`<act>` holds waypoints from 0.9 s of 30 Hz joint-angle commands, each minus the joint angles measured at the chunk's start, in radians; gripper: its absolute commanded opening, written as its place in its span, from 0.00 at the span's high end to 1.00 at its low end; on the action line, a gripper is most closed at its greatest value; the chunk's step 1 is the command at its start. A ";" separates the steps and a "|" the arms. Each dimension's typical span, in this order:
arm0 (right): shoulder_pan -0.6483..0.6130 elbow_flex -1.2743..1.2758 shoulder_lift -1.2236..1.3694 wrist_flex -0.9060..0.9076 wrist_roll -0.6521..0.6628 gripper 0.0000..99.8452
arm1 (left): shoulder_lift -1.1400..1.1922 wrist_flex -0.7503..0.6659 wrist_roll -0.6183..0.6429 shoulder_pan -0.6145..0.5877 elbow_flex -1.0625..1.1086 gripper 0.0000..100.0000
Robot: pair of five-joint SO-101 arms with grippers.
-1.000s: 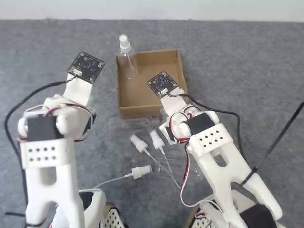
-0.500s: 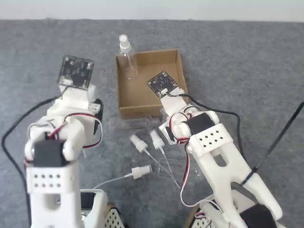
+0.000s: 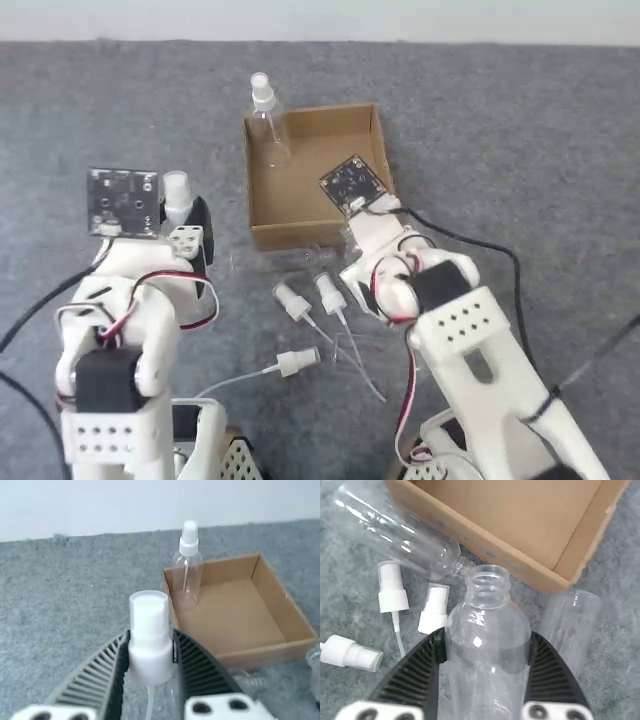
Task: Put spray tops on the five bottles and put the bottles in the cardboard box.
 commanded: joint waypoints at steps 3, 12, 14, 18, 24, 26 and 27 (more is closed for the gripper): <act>-0.051 0.008 -0.096 -0.024 0.002 0.90 | -0.044 -0.035 0.074 0.006 -0.010 0.99; -0.058 0.044 -0.153 -0.038 0.000 0.90 | -0.132 -0.130 0.160 0.006 -0.018 0.99; -0.062 0.071 -0.180 -0.062 0.002 0.90 | -0.157 -0.153 0.190 0.006 -0.018 0.99; -0.062 0.124 -0.252 -0.099 0.002 0.90 | -0.209 -0.192 0.241 0.008 -0.016 0.99; -0.062 0.192 -0.335 -0.154 0.003 0.90 | -0.285 -0.250 0.304 0.009 -0.013 0.99; -0.062 0.209 -0.346 -0.179 0.003 0.90 | -0.296 -0.252 0.307 0.040 -0.012 0.99; -0.062 0.216 -0.351 -0.189 0.003 0.90 | -0.302 -0.244 0.307 0.058 -0.010 0.99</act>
